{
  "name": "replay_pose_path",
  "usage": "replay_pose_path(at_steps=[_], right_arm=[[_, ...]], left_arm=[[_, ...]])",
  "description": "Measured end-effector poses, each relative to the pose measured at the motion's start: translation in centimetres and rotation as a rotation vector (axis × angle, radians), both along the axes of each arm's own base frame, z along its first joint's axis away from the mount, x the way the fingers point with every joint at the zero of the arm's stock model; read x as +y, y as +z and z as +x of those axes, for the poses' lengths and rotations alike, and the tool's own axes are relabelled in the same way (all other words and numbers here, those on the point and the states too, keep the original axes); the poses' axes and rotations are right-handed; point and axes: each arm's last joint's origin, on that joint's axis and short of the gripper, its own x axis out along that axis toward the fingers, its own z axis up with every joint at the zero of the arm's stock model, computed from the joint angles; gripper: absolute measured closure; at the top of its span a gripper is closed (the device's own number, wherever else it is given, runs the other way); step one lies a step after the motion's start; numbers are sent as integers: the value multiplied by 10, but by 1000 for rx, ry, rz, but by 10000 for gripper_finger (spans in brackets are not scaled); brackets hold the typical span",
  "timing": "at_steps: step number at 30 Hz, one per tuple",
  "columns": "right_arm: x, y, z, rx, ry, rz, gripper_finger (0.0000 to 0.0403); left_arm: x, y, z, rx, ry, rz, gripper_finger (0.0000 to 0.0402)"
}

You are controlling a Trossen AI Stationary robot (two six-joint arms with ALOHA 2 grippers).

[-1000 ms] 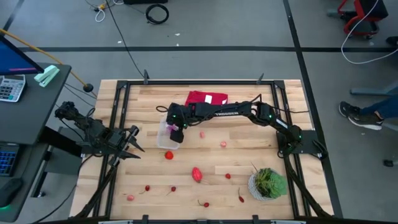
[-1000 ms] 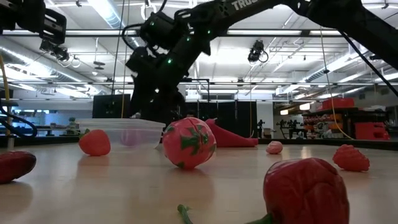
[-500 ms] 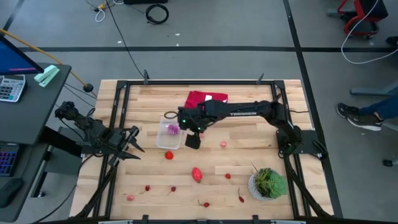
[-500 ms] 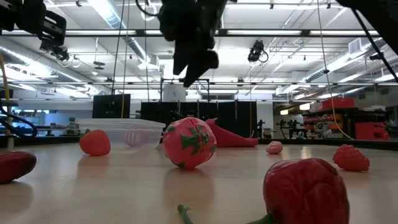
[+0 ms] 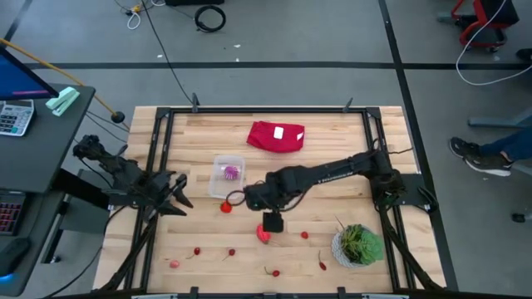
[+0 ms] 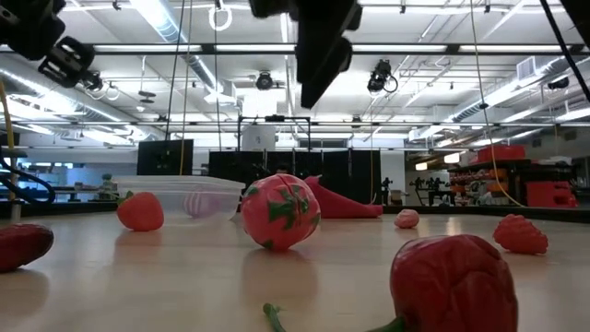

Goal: Pick and placing Produce into tupperware
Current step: Put the bottom pink peach in the transparent bin

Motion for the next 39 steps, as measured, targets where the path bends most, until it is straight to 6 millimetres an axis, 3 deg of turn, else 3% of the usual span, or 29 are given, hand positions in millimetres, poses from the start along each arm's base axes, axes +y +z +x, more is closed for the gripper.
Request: replay_pose_path(at_steps=[8,11,14,19,22,24,30,39], right_arm=[[26,14,-15,-68,-97,-210,129],[35,17,-22,-67,-76,-249,129],[43,18,-27,-57,-59,-256,129],[54,19,-31,-76,-38,-293,129],[58,19,-34,-81,-33,-327,129],[62,19,-36,-79,-34,-343,129],[70,20,-42,-92,-58,-386,129],[67,20,-40,-115,-131,-399,129]], left_arm=[[-6,-7,12,222,59,-231,277],[-10,0,19,197,60,-299,292],[-14,23,24,124,26,-225,302],[-23,79,26,69,-71,-31,317],[-28,104,28,165,-67,47,327],[-34,108,31,295,-32,79,336],[-66,79,45,742,69,27,363],[-156,18,53,1102,41,-110,381]])
